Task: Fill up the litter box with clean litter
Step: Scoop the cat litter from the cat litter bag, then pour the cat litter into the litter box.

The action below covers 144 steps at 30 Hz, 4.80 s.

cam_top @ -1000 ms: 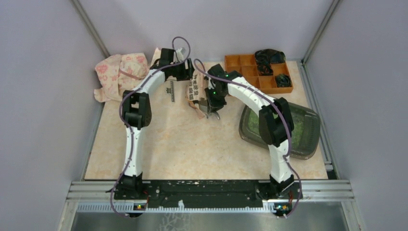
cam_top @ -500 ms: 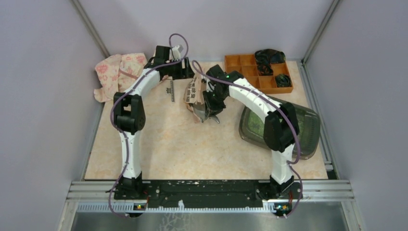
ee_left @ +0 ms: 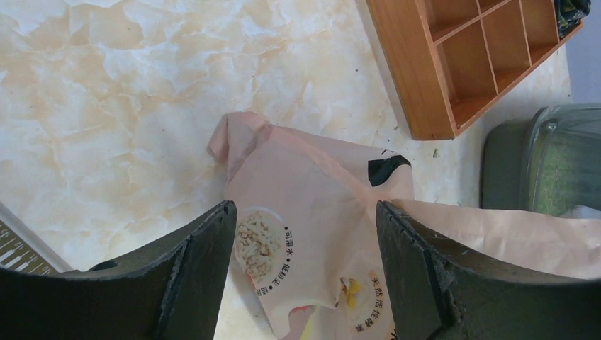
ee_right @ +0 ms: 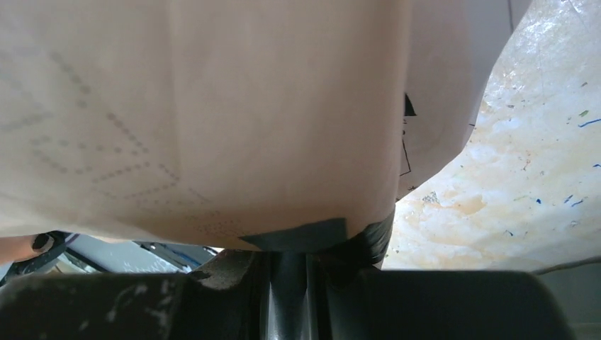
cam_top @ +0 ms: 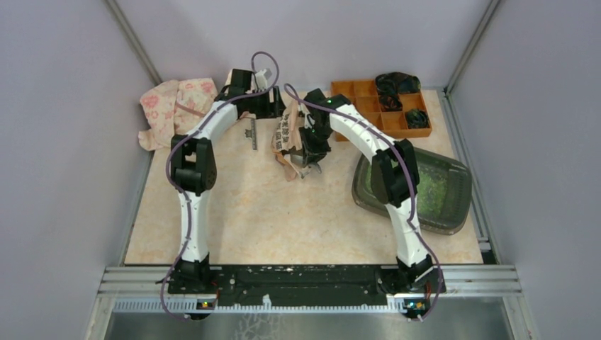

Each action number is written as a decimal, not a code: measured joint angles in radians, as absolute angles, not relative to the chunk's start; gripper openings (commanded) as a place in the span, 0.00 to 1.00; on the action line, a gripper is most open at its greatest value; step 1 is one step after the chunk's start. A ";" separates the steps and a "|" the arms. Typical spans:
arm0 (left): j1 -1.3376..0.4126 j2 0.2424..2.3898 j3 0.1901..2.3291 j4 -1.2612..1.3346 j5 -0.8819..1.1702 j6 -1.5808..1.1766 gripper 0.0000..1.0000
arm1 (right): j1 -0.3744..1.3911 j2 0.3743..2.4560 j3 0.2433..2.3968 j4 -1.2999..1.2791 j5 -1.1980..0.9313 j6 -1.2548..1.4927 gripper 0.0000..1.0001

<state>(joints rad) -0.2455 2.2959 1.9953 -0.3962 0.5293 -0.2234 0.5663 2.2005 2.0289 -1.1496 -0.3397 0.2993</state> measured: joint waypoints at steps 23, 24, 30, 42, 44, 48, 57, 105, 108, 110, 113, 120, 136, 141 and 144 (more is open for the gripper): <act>-0.258 2.396 2.085 -0.429 0.546 -0.189 0.78 | 0.551 2.409 2.283 -1.176 -0.241 0.379 0.00; -0.258 2.396 2.085 -0.431 0.547 -0.186 0.78 | 0.554 2.402 2.263 -1.150 -0.225 0.389 0.00; -0.261 2.396 2.086 -0.449 0.551 -0.174 0.78 | 0.565 2.376 2.182 -1.016 -0.155 0.429 0.00; -0.269 2.395 2.086 -0.475 0.552 -0.139 0.78 | 0.589 2.201 1.806 -0.580 0.028 0.419 0.00; -0.274 2.394 2.086 -0.482 0.553 -0.137 0.78 | 0.593 2.128 1.684 -0.493 0.062 0.401 0.00; -0.288 2.390 2.086 -0.510 0.550 -0.129 0.78 | 0.606 2.012 1.519 -0.395 0.113 0.361 0.00; -0.297 2.360 2.086 -0.562 0.521 -0.104 0.78 | 0.649 1.852 1.393 -0.339 0.177 0.270 0.00; -0.292 2.272 2.086 -0.615 0.476 -0.108 0.78 | 0.808 1.087 0.955 -0.617 0.406 0.305 0.00; -0.292 2.269 2.086 -0.615 0.478 -0.108 0.78 | 0.808 1.053 0.978 -0.722 0.408 0.344 0.00; -0.292 2.269 2.086 -0.615 0.482 -0.108 0.78 | 0.809 1.024 1.001 -0.793 0.411 0.372 0.00; -0.292 2.269 2.086 -0.614 0.488 -0.108 0.78 | 0.809 0.976 1.055 -0.893 0.423 0.420 0.00; -0.292 2.269 2.086 -0.614 0.500 -0.112 0.78 | 0.809 0.909 1.172 -1.095 0.451 0.535 0.00; -0.281 2.269 2.086 -0.573 0.592 -0.158 0.78 | 0.424 1.029 1.408 -1.433 0.258 0.535 0.00; -0.267 2.268 2.083 -0.555 0.623 -0.167 0.78 | 0.266 1.154 1.423 -1.439 0.073 0.425 0.00; -0.259 2.268 2.080 -0.550 0.638 -0.173 0.78 | 0.197 1.210 1.423 -1.442 -0.011 0.368 0.00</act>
<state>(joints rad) -0.2588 2.2684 2.0804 -0.5503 0.6384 -0.1726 0.1967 1.2102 1.4231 -1.4418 -0.0109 0.3679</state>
